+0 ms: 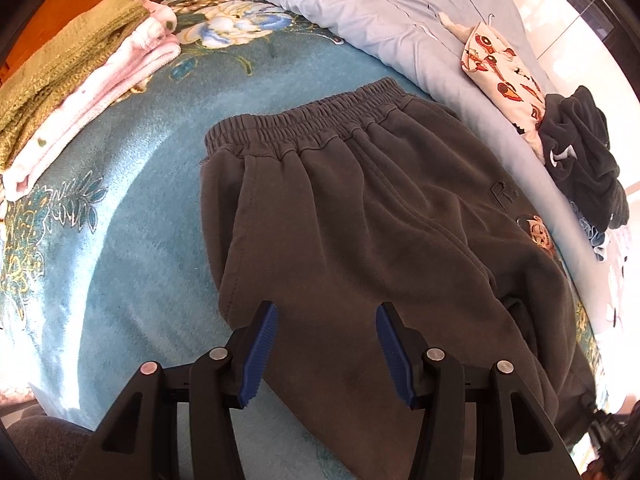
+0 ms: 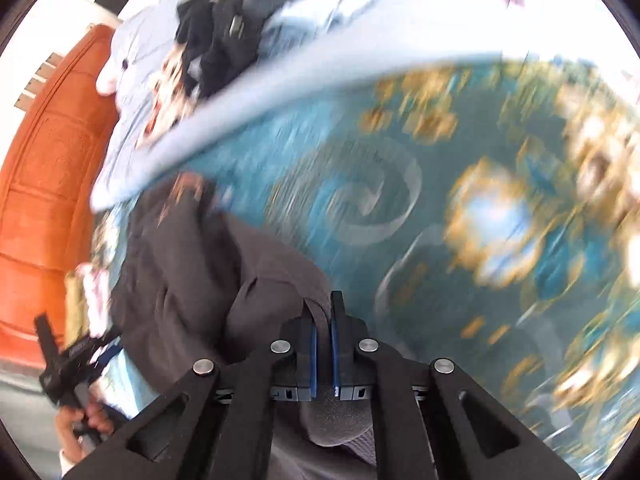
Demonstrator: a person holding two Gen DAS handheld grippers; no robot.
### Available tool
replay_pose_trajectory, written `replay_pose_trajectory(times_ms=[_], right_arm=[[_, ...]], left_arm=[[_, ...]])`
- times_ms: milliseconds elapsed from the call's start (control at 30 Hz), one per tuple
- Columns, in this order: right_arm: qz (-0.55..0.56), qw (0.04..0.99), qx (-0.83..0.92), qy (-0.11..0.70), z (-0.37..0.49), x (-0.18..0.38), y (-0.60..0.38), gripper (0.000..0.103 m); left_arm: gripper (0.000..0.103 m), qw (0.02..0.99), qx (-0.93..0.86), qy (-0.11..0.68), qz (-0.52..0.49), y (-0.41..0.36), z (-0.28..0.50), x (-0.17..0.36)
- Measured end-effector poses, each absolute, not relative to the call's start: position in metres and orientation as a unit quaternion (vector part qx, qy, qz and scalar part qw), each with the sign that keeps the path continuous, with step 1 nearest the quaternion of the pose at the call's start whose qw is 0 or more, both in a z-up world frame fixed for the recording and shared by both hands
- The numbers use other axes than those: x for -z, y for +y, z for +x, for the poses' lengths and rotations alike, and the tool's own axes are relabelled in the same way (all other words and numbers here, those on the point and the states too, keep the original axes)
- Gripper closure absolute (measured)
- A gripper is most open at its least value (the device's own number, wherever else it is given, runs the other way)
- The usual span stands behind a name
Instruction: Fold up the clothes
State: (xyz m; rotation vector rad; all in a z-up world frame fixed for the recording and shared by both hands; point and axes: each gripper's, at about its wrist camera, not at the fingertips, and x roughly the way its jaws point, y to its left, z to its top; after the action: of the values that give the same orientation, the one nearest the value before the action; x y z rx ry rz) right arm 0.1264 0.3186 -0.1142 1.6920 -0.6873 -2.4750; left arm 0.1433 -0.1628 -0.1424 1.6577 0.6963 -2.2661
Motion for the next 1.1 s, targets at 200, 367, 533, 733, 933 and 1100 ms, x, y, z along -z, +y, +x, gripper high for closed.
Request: replay_pose_trajectory(times_ms=[200, 367, 533, 733, 933, 1100], right_arm=[[0.453, -0.086, 0.871, -0.169, 0.075, 0.046, 0.391, 0.098], [0.465, -0.114, 0.863, -0.161, 0.046, 0.06, 0.406, 0.098], [0.477, -0.121, 0.851, -0.182, 0.037, 0.072, 0.407, 0.095], [0.47, -0.123, 0.855, -0.183, 0.069, 0.051, 0.414, 0.055], [0.51, -0.149, 0.824, -0.195, 0.16, 0.058, 0.45, 0.05], [0.547, -0.203, 0.77, -0.259, 0.25, 0.089, 0.48, 0.05]], left_arm=[[0.047, 0.15, 0.777, 0.281, 0.543, -0.181, 0.139, 0.14], [0.047, 0.21, 0.77, 0.305, 0.519, -0.217, 0.132, 0.137], [0.047, 0.26, 0.73, 0.342, 0.531, -0.26, 0.117, 0.158], [0.047, 0.26, 0.702, 0.369, 0.551, -0.282, 0.102, 0.189], [0.05, 0.245, 0.706, 0.385, 0.542, -0.279, 0.101, 0.193], [0.079, 0.207, 0.723, 0.389, 0.532, -0.274, 0.102, 0.187]])
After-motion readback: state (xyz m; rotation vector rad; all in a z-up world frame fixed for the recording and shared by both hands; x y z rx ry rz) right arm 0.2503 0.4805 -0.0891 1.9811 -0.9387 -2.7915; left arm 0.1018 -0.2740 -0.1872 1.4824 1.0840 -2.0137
